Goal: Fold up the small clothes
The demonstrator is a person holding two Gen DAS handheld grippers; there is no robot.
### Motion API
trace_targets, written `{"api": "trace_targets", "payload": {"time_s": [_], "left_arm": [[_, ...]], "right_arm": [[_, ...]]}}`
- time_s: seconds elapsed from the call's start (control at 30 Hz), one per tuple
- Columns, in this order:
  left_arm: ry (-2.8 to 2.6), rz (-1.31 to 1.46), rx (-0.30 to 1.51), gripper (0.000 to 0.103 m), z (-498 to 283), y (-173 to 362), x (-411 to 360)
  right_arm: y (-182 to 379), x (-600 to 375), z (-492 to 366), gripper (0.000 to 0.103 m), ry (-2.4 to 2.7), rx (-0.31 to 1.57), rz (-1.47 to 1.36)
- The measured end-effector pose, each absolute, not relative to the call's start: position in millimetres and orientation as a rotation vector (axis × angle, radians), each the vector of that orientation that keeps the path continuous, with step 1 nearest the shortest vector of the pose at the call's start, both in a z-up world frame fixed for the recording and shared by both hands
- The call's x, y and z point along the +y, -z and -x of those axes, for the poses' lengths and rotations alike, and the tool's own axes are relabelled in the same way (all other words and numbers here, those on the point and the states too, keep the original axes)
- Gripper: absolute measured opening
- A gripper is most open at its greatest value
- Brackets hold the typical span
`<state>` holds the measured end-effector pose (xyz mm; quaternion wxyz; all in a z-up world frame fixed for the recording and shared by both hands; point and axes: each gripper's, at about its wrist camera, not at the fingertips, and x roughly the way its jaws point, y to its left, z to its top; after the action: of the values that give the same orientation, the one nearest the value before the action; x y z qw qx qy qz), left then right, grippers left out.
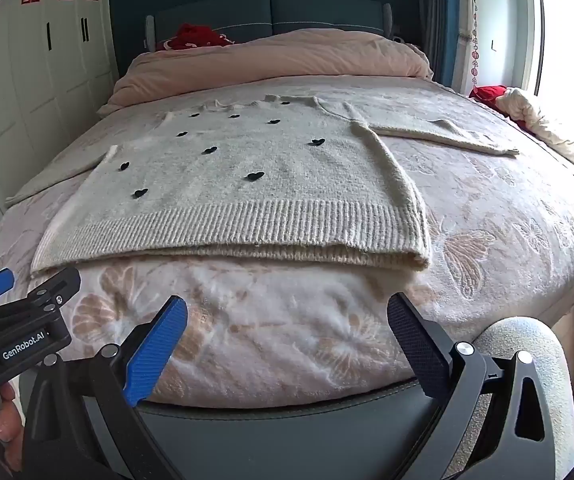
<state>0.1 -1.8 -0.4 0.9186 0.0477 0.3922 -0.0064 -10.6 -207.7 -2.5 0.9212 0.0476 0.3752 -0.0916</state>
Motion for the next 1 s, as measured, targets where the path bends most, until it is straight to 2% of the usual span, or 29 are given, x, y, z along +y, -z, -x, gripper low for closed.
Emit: {"api": "trace_targets", "payload": {"time_s": [1.0], "left_arm": [[0.018,-0.112,0.805,0.098,3.9,8.6,-6.9]], "right_arm": [[2.5,-205.5,10.7,0.098,0.185,0.774,-0.087]]}}
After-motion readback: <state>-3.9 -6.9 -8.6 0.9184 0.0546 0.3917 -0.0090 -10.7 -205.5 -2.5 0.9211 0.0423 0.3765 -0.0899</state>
